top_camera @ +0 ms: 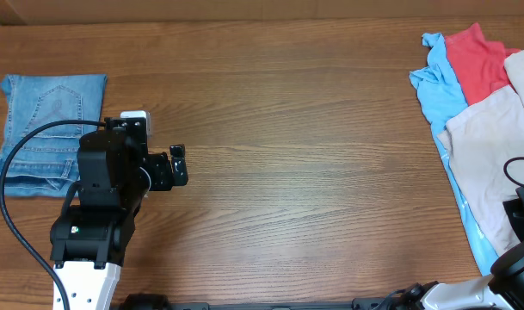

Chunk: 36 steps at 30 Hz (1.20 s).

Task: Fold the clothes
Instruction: 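Reach the right gripper into the clothes pile and grasp the black garment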

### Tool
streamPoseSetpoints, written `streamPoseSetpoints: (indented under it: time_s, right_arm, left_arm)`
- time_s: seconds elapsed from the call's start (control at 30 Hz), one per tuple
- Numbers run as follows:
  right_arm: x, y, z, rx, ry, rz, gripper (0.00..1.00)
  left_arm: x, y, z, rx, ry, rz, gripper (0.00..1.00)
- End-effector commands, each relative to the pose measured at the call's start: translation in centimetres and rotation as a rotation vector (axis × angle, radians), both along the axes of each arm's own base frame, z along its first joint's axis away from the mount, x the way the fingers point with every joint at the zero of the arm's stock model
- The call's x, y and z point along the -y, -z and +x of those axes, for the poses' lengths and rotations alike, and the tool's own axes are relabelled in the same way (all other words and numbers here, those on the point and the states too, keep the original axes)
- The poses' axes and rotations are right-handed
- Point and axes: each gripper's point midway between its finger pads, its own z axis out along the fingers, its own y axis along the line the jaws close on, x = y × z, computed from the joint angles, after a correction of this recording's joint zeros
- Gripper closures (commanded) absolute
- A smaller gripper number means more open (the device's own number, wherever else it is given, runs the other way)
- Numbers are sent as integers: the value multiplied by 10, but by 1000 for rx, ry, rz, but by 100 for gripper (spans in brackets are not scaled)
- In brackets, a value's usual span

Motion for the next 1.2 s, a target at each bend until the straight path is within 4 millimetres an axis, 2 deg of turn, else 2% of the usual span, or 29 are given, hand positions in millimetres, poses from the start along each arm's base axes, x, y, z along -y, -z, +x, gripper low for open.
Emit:
streamPoseSetpoints:
  time_s: [0.0, 0.07, 0.1, 0.13, 0.23, 0.4, 0.53, 0.67, 0.7, 0.73, 0.8, 0.87, 0.93, 1.03, 1.17]
  right_arm:
    - [7, -16, 9, 39, -4, -35, 49]
    - [10, -27, 11, 54, -4, -53, 58]
    - [11, -31, 12, 59, -4, -61, 65]
    - [13, -42, 14, 72, -4, -75, 76]
    - [17, -60, 17, 89, -3, -97, 96]
    - [25, -112, 23, 154, 19, -153, 96]
    - [24, -195, 47, 297, -55, -194, 96]
    - [3, -278, 77, 473, -212, -195, 96]
    - [-3, -294, 81, 500, -244, -199, 96]
    - [-16, -318, 92, 542, -331, -208, 96]
    - [-45, -351, 109, 593, -481, -214, 96]
    - [-86, -367, 129, 607, -641, -199, 96]
    - [-140, -358, 153, 576, -819, -146, 95]
    - [-219, -333, 177, 499, -1056, -59, 92]
    - [-283, -298, 186, 401, -1191, 62, 92]
  left_arm:
    - [0, -13, 3, 33, -4, -17, 0]
    - [0, -13, 3, 32, -4, -16, 0]
    - [0, -13, 3, 33, -4, -16, 0]
    - [0, -13, 3, 34, -4, -16, 0]
    - [0, -13, 3, 33, -4, -16, 0]
    - [0, -15, 5, 44, -4, -17, 0]
    - [0, -16, 5, 47, -4, -17, 0]
    - [0, -16, 6, 49, -4, -17, 0]
    - [0, -16, 6, 50, -4, -17, 0]
    - [1, -17, 6, 50, -4, -17, 0]
    - [1, -17, 6, 50, -4, -17, 0]
    - [1, -17, 6, 52, -4, -17, 0]
    - [1, -17, 6, 55, -4, -18, 0]
    - [1, -17, 6, 54, -4, -17, 0]
    - [1, -17, 6, 54, -3, -18, 0]
